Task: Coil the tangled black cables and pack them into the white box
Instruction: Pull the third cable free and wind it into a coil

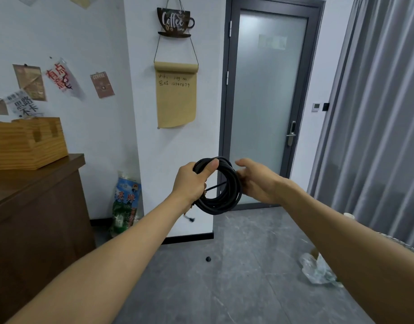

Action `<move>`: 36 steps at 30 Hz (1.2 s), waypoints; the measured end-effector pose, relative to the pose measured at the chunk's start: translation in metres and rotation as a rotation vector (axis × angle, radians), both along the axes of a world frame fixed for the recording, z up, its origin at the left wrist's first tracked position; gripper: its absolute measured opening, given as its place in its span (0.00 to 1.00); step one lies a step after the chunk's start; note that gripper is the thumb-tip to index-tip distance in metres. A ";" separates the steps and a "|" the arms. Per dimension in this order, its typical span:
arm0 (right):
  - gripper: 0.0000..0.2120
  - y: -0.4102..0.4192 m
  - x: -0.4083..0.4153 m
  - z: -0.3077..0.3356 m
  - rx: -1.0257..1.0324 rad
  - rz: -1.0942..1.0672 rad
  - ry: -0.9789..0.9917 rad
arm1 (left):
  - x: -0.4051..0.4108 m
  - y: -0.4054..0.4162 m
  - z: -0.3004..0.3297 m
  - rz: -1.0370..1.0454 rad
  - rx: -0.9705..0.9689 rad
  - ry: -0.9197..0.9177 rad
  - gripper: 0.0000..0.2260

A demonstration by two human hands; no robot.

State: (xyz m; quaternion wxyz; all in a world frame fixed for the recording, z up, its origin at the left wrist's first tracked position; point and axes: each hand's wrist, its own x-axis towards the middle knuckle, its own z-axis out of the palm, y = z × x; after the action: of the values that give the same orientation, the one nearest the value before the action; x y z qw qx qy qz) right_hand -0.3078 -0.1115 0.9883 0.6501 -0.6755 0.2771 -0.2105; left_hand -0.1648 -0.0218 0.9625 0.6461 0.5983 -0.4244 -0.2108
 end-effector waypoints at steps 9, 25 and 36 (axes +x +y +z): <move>0.06 0.009 0.012 -0.015 -0.036 -0.077 -0.099 | 0.005 -0.008 -0.003 0.092 0.006 -0.090 0.18; 0.06 0.013 0.029 -0.011 -0.066 -0.253 -0.024 | -0.001 -0.005 0.010 0.224 -0.094 -0.439 0.22; 0.11 0.013 0.029 -0.015 0.198 -0.314 0.395 | -0.004 -0.006 0.006 0.322 -0.017 -0.839 0.26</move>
State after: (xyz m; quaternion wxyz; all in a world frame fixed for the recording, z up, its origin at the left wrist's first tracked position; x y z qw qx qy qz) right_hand -0.2788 -0.0983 0.9734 0.6057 -0.5853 0.5193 -0.1447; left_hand -0.1685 -0.0281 0.9686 0.4473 0.6852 -0.5529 0.1569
